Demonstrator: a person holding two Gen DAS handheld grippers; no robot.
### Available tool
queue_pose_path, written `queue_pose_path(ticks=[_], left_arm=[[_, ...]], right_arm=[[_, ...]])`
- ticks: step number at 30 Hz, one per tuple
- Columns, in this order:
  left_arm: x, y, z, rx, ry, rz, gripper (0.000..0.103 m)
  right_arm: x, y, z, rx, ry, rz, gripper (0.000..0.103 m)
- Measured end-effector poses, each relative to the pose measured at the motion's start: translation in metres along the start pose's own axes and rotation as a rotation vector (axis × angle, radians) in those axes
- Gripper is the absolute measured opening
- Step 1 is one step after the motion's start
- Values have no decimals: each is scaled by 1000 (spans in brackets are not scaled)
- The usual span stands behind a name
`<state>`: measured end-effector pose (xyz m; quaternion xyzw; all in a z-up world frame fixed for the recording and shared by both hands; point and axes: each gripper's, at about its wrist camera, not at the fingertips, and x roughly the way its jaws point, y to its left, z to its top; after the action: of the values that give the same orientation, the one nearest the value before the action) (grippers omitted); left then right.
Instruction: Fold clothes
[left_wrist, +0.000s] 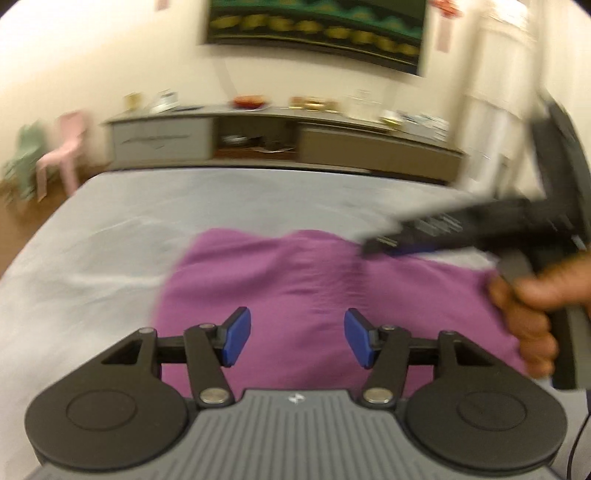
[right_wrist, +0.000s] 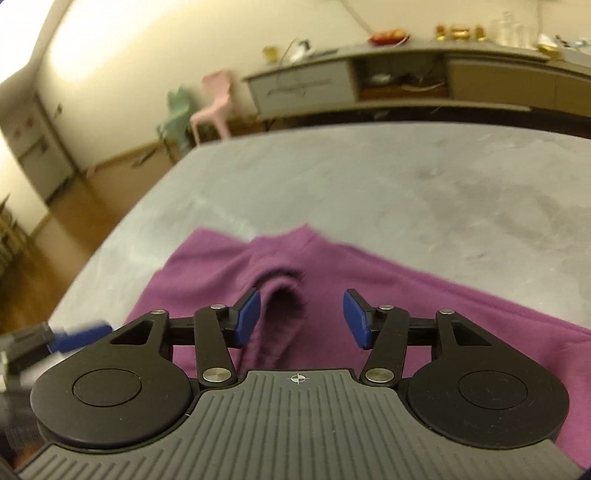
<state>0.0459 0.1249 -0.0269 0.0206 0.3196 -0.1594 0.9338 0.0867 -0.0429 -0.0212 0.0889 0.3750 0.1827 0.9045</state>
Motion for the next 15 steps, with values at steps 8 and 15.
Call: queue_pose_path(ticks=[8, 15], left_arm=[[32, -24, -19, 124, 105, -10, 56], [-8, -45, 10, 4, 13, -166, 75]], right_arm=[[22, -23, -10, 52, 125, 49, 38], [-163, -128, -74, 151, -153, -214, 78]])
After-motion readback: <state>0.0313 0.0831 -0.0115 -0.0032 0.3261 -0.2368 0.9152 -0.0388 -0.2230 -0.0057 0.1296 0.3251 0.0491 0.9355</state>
